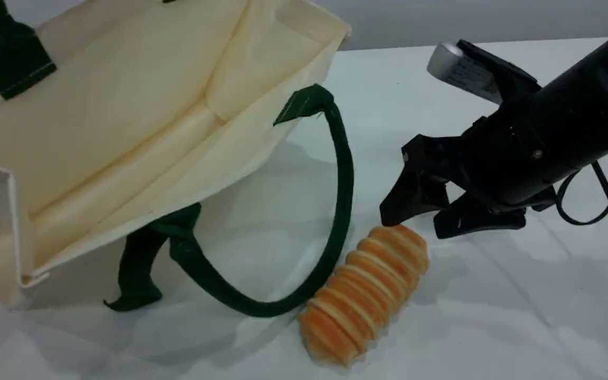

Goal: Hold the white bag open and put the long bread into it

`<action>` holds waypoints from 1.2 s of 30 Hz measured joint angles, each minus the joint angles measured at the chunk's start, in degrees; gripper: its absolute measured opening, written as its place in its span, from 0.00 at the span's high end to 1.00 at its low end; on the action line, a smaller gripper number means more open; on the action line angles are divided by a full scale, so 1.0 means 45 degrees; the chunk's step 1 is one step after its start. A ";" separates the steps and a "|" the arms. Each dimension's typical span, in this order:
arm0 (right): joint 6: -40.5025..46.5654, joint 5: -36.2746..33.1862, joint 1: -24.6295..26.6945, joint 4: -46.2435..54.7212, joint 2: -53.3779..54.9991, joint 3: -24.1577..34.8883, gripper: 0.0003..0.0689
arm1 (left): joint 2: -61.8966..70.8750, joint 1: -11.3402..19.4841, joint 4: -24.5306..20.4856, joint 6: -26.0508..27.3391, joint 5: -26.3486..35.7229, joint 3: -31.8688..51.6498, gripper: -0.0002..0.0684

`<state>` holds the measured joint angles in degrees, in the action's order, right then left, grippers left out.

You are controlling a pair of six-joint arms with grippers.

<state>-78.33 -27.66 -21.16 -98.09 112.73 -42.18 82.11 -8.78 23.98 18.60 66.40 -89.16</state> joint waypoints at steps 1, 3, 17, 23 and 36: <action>0.0000 -0.0090 0.0000 0.0000 0.0013 0.0000 0.26 | 0.0000 0.0000 0.0218 0.0109 0.0000 0.0000 0.86; 0.0000 -0.0339 0.0000 -0.0012 0.0104 0.0000 0.26 | 0.0000 0.0000 0.0680 0.0495 0.0052 0.0000 0.86; -0.1445 -0.0933 0.0000 -0.0435 0.1568 -0.0216 0.26 | 0.0000 0.0000 0.0794 0.0588 0.0079 0.0000 0.86; -0.1419 -0.1268 0.0000 -0.0452 0.2030 -0.0387 0.27 | 0.0000 0.0000 0.0759 0.0588 0.0068 0.0000 0.86; -0.1712 -0.2121 0.0055 -0.0294 0.2104 -0.0503 0.89 | 0.0000 0.0000 0.0759 0.0588 0.0079 0.0000 0.86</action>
<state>-86.03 -37.21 -20.92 -99.41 122.20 -44.44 82.11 -8.78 27.39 21.24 66.75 -89.16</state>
